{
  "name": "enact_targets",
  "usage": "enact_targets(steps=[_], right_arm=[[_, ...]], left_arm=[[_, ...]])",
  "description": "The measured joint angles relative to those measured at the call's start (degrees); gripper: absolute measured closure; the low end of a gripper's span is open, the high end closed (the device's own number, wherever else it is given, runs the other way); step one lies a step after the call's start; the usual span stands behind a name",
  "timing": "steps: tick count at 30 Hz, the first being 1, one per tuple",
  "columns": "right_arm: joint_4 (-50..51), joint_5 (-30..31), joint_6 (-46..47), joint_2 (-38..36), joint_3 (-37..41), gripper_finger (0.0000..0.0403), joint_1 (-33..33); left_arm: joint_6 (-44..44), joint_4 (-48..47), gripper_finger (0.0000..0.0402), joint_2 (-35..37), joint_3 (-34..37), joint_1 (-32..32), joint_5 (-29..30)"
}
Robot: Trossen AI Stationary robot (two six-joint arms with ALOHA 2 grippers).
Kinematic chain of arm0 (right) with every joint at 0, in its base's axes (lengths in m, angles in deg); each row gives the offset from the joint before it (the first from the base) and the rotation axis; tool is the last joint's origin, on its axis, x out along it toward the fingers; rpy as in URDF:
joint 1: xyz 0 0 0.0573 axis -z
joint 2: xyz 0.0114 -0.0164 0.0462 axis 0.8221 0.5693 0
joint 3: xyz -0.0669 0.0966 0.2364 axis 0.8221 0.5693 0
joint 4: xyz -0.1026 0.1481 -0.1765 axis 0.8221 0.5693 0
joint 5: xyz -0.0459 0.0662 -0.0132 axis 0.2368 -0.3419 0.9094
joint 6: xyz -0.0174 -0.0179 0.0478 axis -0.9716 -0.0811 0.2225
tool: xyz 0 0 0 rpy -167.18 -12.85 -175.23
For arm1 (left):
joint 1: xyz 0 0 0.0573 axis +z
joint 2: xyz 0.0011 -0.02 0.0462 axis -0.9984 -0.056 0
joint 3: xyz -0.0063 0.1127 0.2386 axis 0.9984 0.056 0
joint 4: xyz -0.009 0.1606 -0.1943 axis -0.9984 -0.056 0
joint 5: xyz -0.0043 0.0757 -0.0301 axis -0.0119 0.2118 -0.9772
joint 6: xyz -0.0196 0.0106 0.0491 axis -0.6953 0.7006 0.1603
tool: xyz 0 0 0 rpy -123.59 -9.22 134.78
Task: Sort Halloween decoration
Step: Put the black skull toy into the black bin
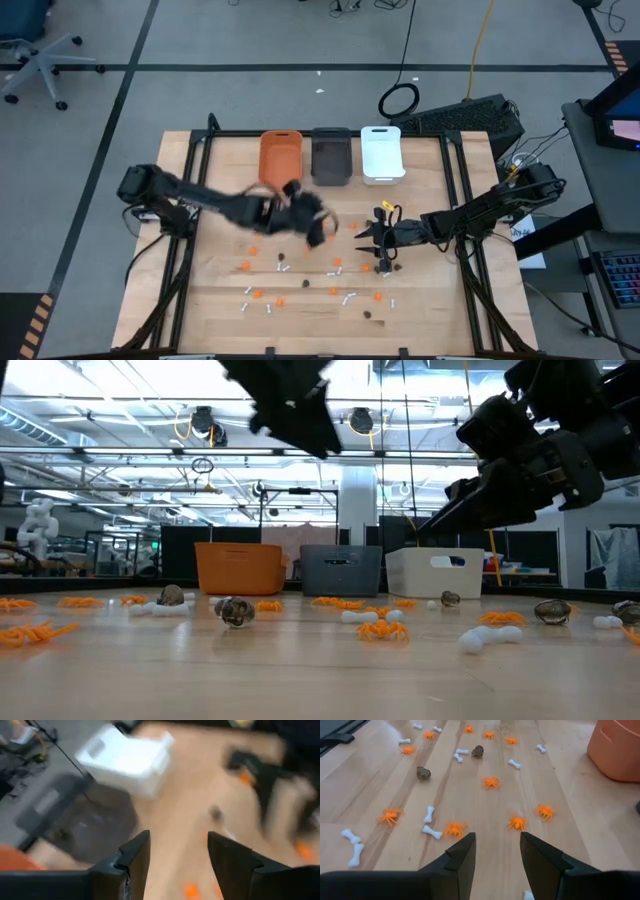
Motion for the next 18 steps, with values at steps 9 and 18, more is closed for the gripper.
enact_targets(steps=[9, 18], right_arm=[[0.0, 6.0, 1.5, 0.0, 0.0, 0.0264, 0.0], [6.5, 13.6, 7.7, 0.0, 0.0, 0.0264, 0.0]], left_arm=[[-15.5, -2.3, 0.021, 0.1, 6.7, -14.1, 13.8], [-30.3, -1.8, 0.021, 0.1, 13.1, -18.8, 16.0]])
